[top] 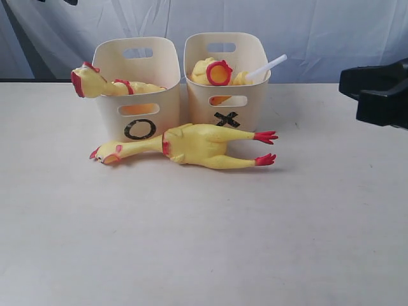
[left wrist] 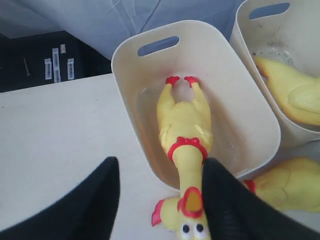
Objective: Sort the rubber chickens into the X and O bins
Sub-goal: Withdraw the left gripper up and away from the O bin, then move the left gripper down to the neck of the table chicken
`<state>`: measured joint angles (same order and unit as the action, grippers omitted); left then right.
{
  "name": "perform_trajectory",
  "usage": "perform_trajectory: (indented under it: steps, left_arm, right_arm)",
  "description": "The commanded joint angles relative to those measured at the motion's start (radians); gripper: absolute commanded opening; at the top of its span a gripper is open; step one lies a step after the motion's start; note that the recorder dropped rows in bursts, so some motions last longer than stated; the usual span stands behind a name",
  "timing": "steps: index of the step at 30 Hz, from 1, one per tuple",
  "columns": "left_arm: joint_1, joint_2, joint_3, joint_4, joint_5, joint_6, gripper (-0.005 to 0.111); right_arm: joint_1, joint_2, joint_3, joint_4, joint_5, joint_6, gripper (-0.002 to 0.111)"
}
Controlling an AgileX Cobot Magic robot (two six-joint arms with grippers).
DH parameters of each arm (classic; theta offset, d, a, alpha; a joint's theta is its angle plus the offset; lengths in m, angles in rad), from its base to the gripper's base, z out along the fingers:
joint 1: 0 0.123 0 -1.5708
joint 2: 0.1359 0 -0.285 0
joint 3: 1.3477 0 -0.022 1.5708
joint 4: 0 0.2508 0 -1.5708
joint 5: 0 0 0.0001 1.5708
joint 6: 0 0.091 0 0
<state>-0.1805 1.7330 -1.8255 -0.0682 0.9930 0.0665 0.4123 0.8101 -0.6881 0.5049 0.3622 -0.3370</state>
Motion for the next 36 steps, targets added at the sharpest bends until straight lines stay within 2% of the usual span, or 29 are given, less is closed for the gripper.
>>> perform_trajectory:
  steps: [1,9,16,23,30,36]
  left_arm:
    - [0.002,-0.056,-0.003,0.009,0.119,0.029,0.037]
    - [-0.047,-0.191,0.110,0.017,0.215,0.121,0.035]
    - [-0.135,-0.349,0.284,0.047,0.212,0.154,0.020]
    - [-0.311,-0.468,0.515,0.217,0.139,0.132,0.020]
    - [-0.519,-0.487,0.736,0.371,0.015,0.087,0.020]
    - [-0.685,-0.479,0.926,0.639,-0.155,-0.048,0.020]
  right_arm:
    - [-0.002,-0.005,0.005,0.004,-0.004,-0.001,-0.001]
    - [-0.002,-0.005,0.005,0.001,-0.004,-0.001,-0.001]
    - [-0.002,-0.005,0.005,-0.003,-0.006,-0.001,-0.001]
    - [-0.002,-0.005,0.005,-0.007,-0.006,-0.001,-0.001]
    - [-0.002,-0.007,0.005,-0.006,-0.006,-0.001,-0.001]
    - [-0.002,-0.007,0.005,-0.006,-0.006,-0.001,-0.001]
